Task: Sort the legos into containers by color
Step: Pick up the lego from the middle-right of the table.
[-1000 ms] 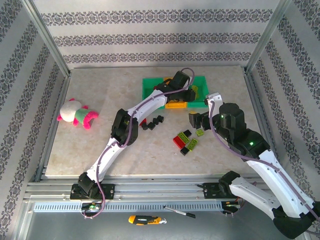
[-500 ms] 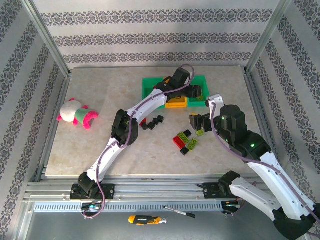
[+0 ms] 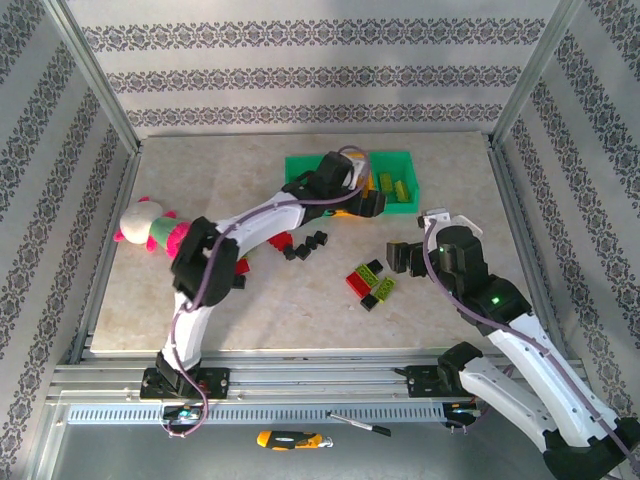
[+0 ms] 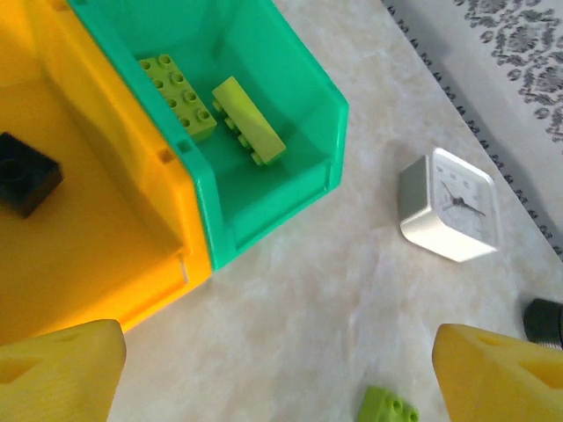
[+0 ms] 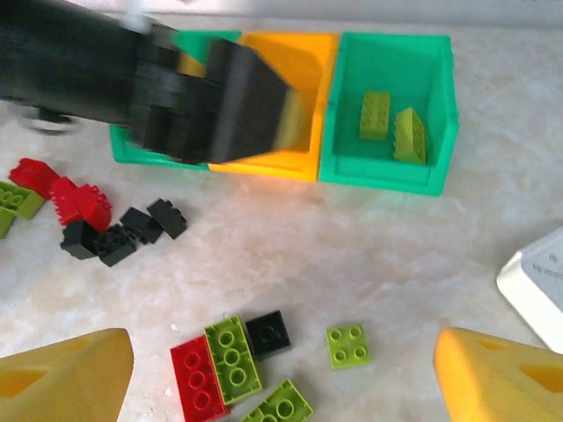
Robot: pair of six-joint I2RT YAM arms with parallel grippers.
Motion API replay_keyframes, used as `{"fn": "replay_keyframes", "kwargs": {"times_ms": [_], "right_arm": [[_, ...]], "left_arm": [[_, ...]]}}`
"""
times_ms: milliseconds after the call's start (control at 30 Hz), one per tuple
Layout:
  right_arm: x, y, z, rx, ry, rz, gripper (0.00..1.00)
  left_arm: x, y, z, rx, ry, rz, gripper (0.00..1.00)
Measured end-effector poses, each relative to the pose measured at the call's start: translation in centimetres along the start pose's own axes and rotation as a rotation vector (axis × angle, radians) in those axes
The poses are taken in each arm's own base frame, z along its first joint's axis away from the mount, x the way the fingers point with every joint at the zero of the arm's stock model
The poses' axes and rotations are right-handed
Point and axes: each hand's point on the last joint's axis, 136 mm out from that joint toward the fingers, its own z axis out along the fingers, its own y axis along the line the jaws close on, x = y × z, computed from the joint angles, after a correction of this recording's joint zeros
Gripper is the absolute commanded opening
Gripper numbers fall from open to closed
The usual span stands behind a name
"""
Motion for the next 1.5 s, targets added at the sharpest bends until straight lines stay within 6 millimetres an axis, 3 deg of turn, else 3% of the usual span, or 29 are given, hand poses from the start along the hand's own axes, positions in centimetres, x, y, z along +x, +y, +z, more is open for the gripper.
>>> {"fn": "replay_keyframes", "kwargs": {"times_ms": [200, 400, 567, 733, 1000, 1133, 1267, 1500], "right_arm": [[2.3, -2.2, 2.5, 0.092, 0.116, 0.117, 0.87], [7.0, -4.1, 6.4, 0.188, 0.35, 0.197, 0.86], [9.9, -4.5, 8.9, 0.212, 0.523, 0.221, 0.81], [11.2, -5.0, 11.1, 0.227, 0.636, 0.255, 0.73], [13.8, -5.3, 13.6, 0.241, 0.766, 0.283, 0.62], [14.6, -5.3, 14.4, 0.246, 0.804, 0.285, 0.5], [14.6, -5.3, 14.9, 0.246, 0.812, 0.283, 0.39], [13.7, -5.2, 14.8, 0.24, 0.791, 0.281, 0.37]], "left_arm": [[2.9, 0.0, -5.7, 0.023, -0.107, 0.123, 0.95], [8.5, 0.7, -7.9, 0.038, -0.071, 0.24, 0.99], [11.7, -0.8, -9.8, 0.095, -0.044, 0.365, 0.99], [12.1, -2.1, -11.1, 0.152, -0.063, 0.453, 0.99], [12.8, -3.7, -11.4, 0.228, -0.069, 0.504, 0.99], [12.8, -4.2, -11.4, 0.251, -0.075, 0.51, 0.99], [12.8, -4.3, -11.5, 0.259, -0.081, 0.512, 0.99], [12.7, -4.4, -11.5, 0.26, -0.086, 0.513, 0.99]]}}
